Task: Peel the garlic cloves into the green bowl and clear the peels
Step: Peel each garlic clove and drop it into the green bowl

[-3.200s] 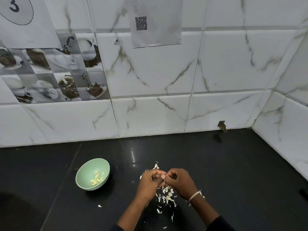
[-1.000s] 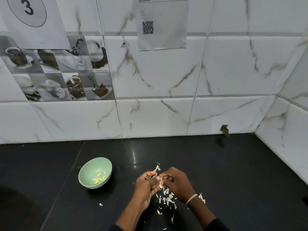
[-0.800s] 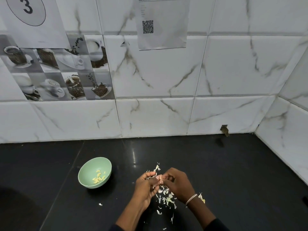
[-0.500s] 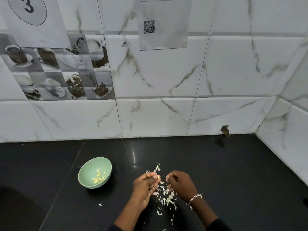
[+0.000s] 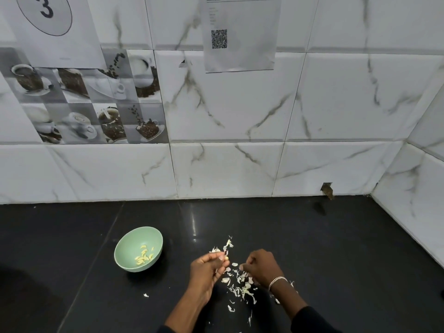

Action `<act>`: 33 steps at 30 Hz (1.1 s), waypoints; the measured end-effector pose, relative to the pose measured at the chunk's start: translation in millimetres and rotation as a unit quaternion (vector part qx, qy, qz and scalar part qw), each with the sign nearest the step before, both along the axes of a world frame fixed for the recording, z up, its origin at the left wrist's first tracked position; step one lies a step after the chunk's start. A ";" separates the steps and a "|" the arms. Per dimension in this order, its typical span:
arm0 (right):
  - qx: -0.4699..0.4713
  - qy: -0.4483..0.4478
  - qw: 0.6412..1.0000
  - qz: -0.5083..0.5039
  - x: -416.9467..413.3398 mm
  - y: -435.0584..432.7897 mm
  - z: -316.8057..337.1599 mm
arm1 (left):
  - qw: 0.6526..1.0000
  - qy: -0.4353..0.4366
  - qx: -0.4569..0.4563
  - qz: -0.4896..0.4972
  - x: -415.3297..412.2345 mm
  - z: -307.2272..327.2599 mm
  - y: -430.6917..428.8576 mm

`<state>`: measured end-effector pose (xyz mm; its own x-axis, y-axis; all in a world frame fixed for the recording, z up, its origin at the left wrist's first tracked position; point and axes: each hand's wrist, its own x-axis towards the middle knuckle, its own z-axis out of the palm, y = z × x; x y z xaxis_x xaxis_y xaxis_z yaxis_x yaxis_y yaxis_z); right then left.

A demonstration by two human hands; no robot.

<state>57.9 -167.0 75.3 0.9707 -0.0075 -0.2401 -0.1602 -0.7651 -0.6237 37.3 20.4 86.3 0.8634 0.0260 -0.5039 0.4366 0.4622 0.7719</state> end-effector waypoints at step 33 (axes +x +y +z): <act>0.340 0.035 0.936 0.080 70.1 183.4 33.6 | 0.982 0.018 -0.048 0.179 -27.3 -3.2 107.0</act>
<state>128.1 16.3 108.9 0.9280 0.3148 -0.1992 -0.1353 -0.2135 -0.9675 10.0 127.4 83.1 0.7884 0.2765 -0.5496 0.2592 0.6608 0.7044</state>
